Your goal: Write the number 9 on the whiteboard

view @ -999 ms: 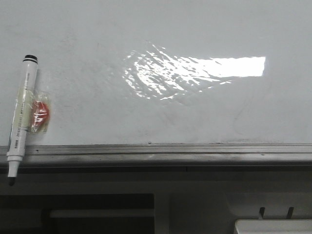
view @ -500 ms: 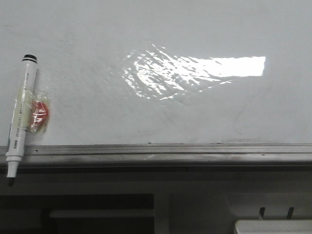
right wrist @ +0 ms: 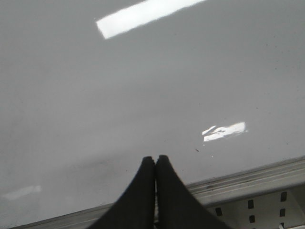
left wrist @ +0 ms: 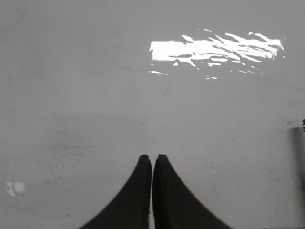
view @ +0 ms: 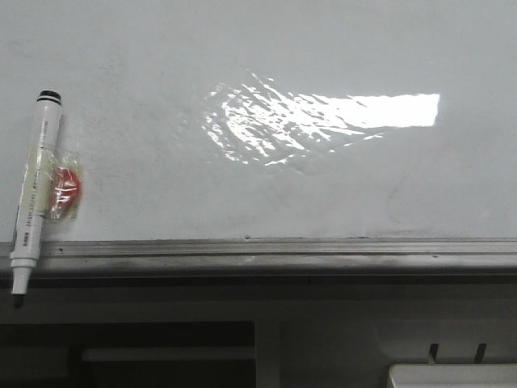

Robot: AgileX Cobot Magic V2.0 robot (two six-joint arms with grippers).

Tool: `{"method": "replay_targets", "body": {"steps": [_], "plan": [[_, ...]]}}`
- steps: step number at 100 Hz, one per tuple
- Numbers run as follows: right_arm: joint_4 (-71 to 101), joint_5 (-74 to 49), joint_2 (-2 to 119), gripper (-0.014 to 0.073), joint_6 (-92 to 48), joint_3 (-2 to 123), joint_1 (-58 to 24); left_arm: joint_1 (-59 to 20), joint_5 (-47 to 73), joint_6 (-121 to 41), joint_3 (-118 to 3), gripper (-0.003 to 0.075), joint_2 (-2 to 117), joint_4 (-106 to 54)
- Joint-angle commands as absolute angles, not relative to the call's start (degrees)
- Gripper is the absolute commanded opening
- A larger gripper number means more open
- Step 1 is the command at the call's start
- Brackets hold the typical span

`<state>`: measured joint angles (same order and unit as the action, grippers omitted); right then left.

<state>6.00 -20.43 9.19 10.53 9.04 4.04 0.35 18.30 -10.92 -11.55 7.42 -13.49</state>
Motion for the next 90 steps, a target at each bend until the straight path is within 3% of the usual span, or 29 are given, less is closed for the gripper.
{"method": "replay_targets", "body": {"steps": [1,14,19,34,38,62,90], "plan": [[6.3,-17.6,12.1,-0.0069,10.2,12.7,4.3,0.5,15.2,-11.0,-13.8,-0.0020,9.7,-14.1],[6.3,-16.4,12.9,-0.0069,10.2,13.0,4.3,0.5,15.1,-11.0,-13.8,0.0017,10.7,-14.4],[6.3,-16.5,12.9,-0.0069,10.2,13.0,4.3,0.5,14.5,-11.0,-13.8,0.0081,10.7,-16.2],[6.3,-17.1,12.9,-0.0069,10.2,13.0,4.3,0.5,12.2,-11.0,-13.3,0.0379,10.7,-23.5],[6.3,-17.1,12.9,-0.0069,10.2,13.0,4.3,0.5,11.7,-11.0,-13.1,0.0410,10.7,-23.7],[6.3,-17.1,12.9,-0.0069,10.2,13.0,4.3,-1.2,9.4,-18.6,-12.3,0.0375,10.7,-23.7],[6.3,-17.1,12.9,-0.0069,10.2,13.0,4.3,-15.2,9.6,-21.7,-12.4,0.0375,13.0,-24.3]]}}
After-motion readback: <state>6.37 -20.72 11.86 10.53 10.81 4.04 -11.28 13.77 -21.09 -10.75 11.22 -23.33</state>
